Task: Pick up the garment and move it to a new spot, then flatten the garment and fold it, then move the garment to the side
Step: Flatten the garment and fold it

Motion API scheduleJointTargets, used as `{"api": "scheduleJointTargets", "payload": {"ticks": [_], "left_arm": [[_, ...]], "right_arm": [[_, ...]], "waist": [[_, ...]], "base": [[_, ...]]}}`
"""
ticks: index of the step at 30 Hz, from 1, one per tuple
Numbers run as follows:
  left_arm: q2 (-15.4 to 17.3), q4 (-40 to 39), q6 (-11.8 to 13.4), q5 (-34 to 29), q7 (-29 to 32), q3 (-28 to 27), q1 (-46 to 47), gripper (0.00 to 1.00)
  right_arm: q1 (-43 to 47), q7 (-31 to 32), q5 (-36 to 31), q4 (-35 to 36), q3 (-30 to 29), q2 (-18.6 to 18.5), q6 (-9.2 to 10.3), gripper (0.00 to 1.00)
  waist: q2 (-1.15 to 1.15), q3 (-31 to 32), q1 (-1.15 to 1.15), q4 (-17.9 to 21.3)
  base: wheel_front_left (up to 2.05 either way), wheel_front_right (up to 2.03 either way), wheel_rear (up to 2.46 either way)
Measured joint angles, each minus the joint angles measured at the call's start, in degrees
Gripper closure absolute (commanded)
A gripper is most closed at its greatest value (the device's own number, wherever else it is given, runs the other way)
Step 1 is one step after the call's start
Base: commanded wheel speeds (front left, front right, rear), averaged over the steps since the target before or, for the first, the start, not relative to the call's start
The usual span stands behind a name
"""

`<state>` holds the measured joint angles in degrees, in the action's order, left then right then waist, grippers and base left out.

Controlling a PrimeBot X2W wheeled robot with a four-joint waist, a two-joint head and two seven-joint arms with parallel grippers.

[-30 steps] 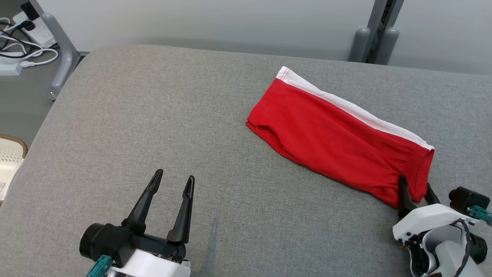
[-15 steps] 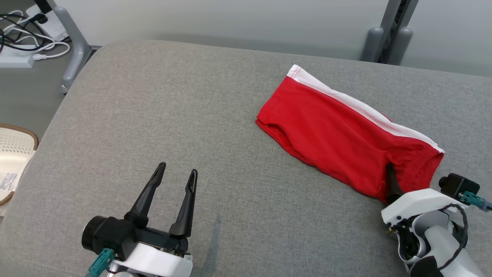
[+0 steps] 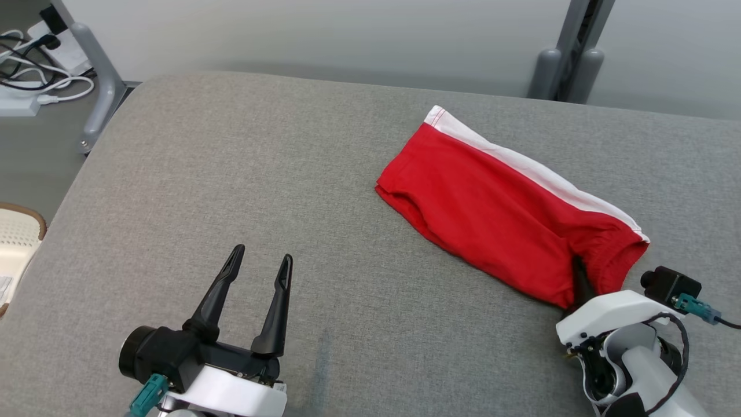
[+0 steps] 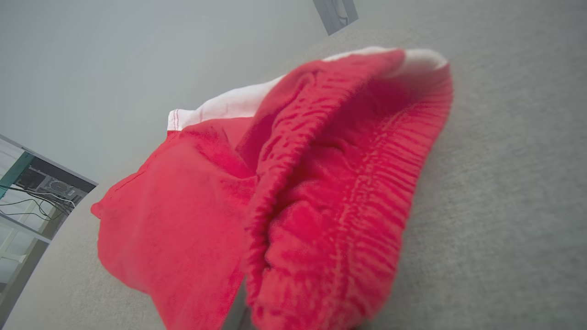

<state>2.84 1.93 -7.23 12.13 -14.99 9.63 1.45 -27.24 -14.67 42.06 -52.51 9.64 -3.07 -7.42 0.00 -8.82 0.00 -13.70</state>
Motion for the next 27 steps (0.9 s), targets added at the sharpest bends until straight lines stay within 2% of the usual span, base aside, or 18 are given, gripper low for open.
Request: {"api": "scheduleJointTargets", "payload": {"ticks": [4,8,14,20,23,27], "left_arm": [[0.0,0.1,0.0,0.1,0.0,0.5,0.0,0.0],[0.0,0.3,0.0,0.1,0.0,0.8,0.0,0.0],[0.0,0.6,0.0,0.0,0.0,1.9,0.3,0.0],[0.0,0.8,0.0,0.1,0.0,1.8,1.2,0.0],[0.0,0.8,0.0,0.1,0.0,1.9,1.4,0.0],[0.0,1.0,0.0,0.1,0.0,2.4,2.0,0.0]], "right_arm": [[0.9,0.0,0.5,0.5,1.0,-1.0,-0.08,1.0],[0.7,0.9,-0.4,-0.2,2.3,-4.8,-0.07,1.0],[-4.5,5.0,-5.7,-1.8,6.9,-14.1,-0.08,1.0],[-8.9,7.1,-9.0,-2.5,11.6,-21.5,-0.08,1.0],[-11.2,7.7,-9.9,-3.8,13.3,-24.4,-0.08,1.0],[-13.1,9.1,-10.9,-6.1,16.3,-26.4,-0.08,1.0]], "waist": [[0.0,0.6,0.0,1.1],[0.0,0.9,0.0,1.7],[0.0,-0.4,0.0,0.8],[0.0,-2.2,0.0,-1.4],[0.0,-3.0,0.0,-2.5],[0.0,-3.7,0.0,-3.9]], "base": [[0.0,0.0,0.0],[0.0,0.0,0.0],[0.0,0.0,0.0],[0.0,0.0,0.0],[0.0,0.0,0.0],[0.0,0.0,0.0]]}}
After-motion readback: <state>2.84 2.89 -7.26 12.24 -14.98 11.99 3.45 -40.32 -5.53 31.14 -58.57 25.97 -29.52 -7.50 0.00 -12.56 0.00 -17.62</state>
